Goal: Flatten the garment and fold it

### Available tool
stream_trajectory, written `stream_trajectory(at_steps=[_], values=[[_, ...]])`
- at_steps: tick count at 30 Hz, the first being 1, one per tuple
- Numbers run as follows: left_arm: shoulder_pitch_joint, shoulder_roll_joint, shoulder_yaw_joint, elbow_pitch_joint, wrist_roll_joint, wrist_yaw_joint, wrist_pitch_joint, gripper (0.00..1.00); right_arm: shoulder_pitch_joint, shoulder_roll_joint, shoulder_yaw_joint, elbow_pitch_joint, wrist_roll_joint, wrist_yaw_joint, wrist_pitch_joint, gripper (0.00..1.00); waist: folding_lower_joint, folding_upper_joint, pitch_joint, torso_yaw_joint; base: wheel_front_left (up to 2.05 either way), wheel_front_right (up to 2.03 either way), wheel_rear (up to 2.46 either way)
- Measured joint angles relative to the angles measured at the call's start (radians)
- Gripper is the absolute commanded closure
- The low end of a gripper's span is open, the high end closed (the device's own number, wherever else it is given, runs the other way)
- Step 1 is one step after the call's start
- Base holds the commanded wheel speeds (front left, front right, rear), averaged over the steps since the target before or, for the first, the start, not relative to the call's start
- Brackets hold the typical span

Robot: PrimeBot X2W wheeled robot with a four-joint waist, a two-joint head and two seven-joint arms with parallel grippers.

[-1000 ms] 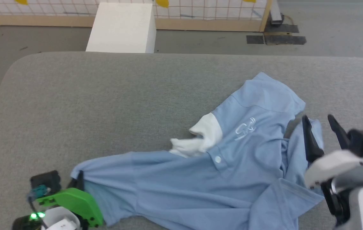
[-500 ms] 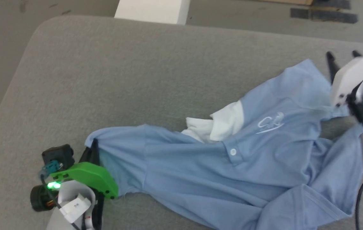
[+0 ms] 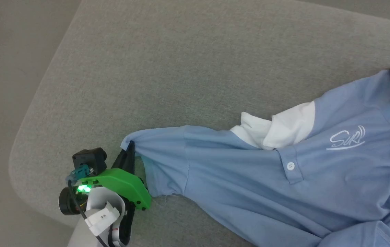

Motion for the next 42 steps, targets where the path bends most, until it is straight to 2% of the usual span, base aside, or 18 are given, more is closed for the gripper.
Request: stream_trajectory(at_steps=[1, 2, 3, 5, 8, 11, 16, 21, 26, 32, 35, 37, 39, 41, 42], values=[[0.000, -0.001, -0.001, 0.001, -0.001, 0.000, 0.000, 1.00, -0.001, -0.002, -0.013, 0.002, -0.010, 0.000, 0.033, 0.20, 0.0000, 0.0000, 0.008, 0.009, 0.00, 0.00, 0.00], [0.000, -0.001, -0.002, 0.001, -0.001, 0.000, 0.000, 1.00, -0.009, -0.004, -0.024, -0.001, -0.021, 0.000, 0.072, 0.55, 0.0000, 0.0000, 0.014, 0.016, 0.00, 0.00, 0.00], [0.000, -0.001, -0.003, 0.001, -0.001, 0.000, 0.000, 1.00, -0.020, -0.005, -0.031, -0.003, -0.030, 0.000, 0.109, 0.73, 0.0000, 0.0000, 0.019, 0.020, 0.00, 0.00, 0.00], [0.000, -0.001, -0.002, 0.001, -0.001, 0.000, 0.001, 1.00, -0.035, 0.001, -0.041, -0.020, -0.049, 0.000, 0.189, 1.00, 0.0000, 0.0000, 0.028, 0.027, 0.00, 0.00, 0.00], [0.000, 0.001, -0.002, 0.000, -0.001, 0.000, 0.001, 1.00, -0.027, 0.017, -0.044, -0.062, -0.051, 0.000, 0.218, 1.00, 0.0000, 0.0000, 0.025, 0.024, 0.00, 0.00, 0.00], [0.001, 0.007, 0.001, -0.001, -0.002, 0.001, 0.001, 1.00, 0.020, 0.029, -0.017, -0.117, -0.028, 0.000, 0.169, 1.00, 0.0000, 0.0000, 0.013, 0.013, 0.00, 0.00, 0.00], [0.005, 0.026, 0.008, -0.008, -0.002, 0.009, 0.001, 1.00, 0.133, 0.038, 0.067, -0.238, 0.070, 0.000, -0.047, 1.00, 0.0000, 0.0000, -0.033, -0.016, 0.00, 0.00, 0.00], [0.033, 0.048, 0.016, -0.029, -0.002, 0.018, 0.010, 1.00, 0.283, 0.034, 0.092, -0.380, 0.159, 0.000, -0.253, 1.00, -0.0001, 0.0000, -0.098, -0.051, 0.00, 0.00, 0.00], [0.074, 0.074, 0.023, -0.064, -0.002, 0.019, 0.029, 1.00, 0.470, 0.049, 0.075, -0.542, 0.204, 0.000, -0.359, 1.00, -0.0001, 0.0000, -0.168, -0.103, 0.00, 0.00, 0.00], [0.082, 0.107, 0.025, -0.118, -0.002, 0.014, 0.044, 1.00, 0.676, 0.082, 0.008, -0.735, 0.220, 0.000, -0.354, 1.00, -0.0001, 0.0000, -0.234, -0.183, 0.00, 0.00, 0.00], [0.067, 0.120, 0.033, -0.144, -0.045, -0.021, 0.050, 1.00, 0.728, 0.080, -0.001, -0.805, 0.223, 0.000, -0.300, 1.00, -0.0001, 0.0000, -0.257, -0.225, 0.00, 0.00, 0.00], [0.035, 0.127, 0.036, -0.159, -0.087, -0.062, 0.069, 1.00, 0.730, 0.063, 0.005, -0.844, 0.224, 0.000, -0.261, 1.00, -0.0001, 0.0000, -0.267, -0.253, 0.00, 0.00, 0.00], [-0.021, 0.166, 0.026, -0.167, -0.100, -0.106, 0.107, 1.00, 0.713, 0.027, 0.028, -0.878, 0.231, 0.000, -0.217, 1.00, -0.0001, 0.0000, -0.274, -0.285, 0.00, 0.00, 0.00], [-0.077, 0.181, 0.042, -0.166, -0.130, -0.124, 0.128, 1.00, 0.675, -0.006, 0.061, -0.895, 0.239, 0.000, -0.184, 1.00, -0.0001, 0.0000, -0.276, -0.309, 0.00, 0.00, 0.00], [-0.126, 0.210, 0.043, -0.164, -0.122, -0.132, 0.148, 1.00, 0.630, -0.041, 0.099, -0.902, 0.242, 0.000, -0.162, 1.00, -0.0001, 0.0000, -0.275, -0.327, 0.00, 0.00, 0.00]])
